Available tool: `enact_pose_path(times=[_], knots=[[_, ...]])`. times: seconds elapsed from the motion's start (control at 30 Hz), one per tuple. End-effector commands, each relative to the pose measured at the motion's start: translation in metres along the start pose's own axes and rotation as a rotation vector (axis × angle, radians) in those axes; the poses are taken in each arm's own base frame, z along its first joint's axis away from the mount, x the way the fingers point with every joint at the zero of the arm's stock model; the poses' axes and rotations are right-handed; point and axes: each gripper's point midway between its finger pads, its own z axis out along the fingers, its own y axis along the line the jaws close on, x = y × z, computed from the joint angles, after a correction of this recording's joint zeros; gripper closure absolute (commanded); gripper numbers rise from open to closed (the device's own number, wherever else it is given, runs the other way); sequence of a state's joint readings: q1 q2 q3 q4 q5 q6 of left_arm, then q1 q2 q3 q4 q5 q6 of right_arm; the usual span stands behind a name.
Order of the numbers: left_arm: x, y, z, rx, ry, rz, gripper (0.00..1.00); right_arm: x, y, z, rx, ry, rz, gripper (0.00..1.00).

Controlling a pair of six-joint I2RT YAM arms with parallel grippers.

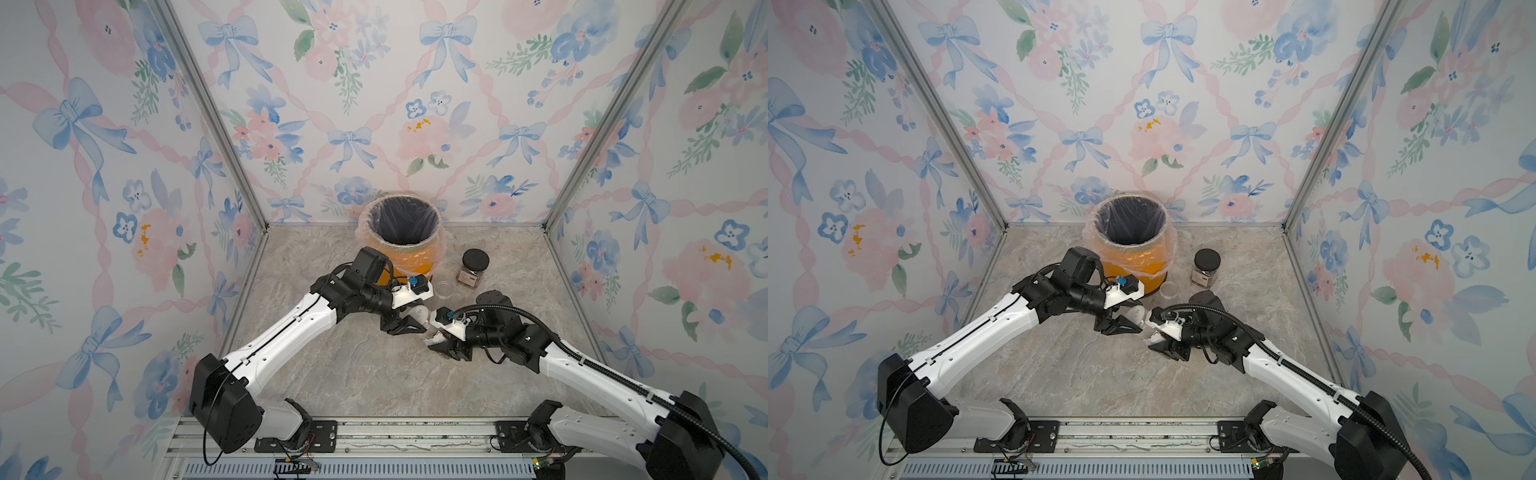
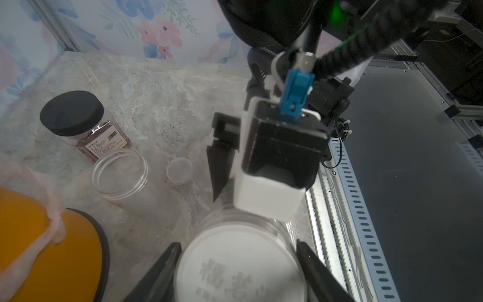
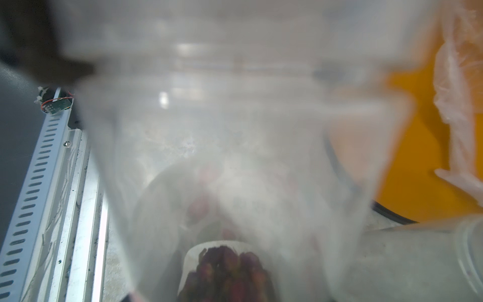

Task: Empty the moldy dried flower tea in the jars
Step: Unscrew the lid from the jar.

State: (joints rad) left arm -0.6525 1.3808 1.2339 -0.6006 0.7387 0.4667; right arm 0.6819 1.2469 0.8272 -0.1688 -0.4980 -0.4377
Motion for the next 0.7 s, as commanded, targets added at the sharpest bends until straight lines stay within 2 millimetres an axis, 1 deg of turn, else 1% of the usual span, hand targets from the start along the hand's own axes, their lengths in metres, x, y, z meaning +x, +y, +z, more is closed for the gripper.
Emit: enact_pose_path(times=[0.0, 0.17, 0.33, 0.47, 0.6, 0.67], knots=[[-0.004, 0.007, 0.002, -0.016, 0.006, -0.241, 0.73, -0.021, -0.017, 0.001, 0.119, -0.08, -0.088, 0.44], [0.003, 0.022, 0.003, -0.117, 0.043, -0.375, 0.78, -0.022, -0.022, 0.004, 0.182, -0.117, -0.088, 0.45], [0.01, 0.035, 0.001, -0.214, 0.058, -0.525, 0.76, -0.022, -0.023, 0.011, 0.231, -0.133, -0.096, 0.45], [0.012, 0.039, -0.001, -0.247, 0.049, -0.642, 0.72, -0.02, -0.023, 0.015, 0.251, -0.143, -0.091, 0.45], [0.009, 0.042, -0.002, -0.265, 0.029, -0.751, 0.72, -0.02, -0.021, 0.021, 0.254, -0.15, -0.089, 0.45], [0.006, 0.042, -0.003, -0.268, 0.022, -0.774, 0.72, -0.02, -0.021, 0.023, 0.252, -0.152, -0.086, 0.45]])
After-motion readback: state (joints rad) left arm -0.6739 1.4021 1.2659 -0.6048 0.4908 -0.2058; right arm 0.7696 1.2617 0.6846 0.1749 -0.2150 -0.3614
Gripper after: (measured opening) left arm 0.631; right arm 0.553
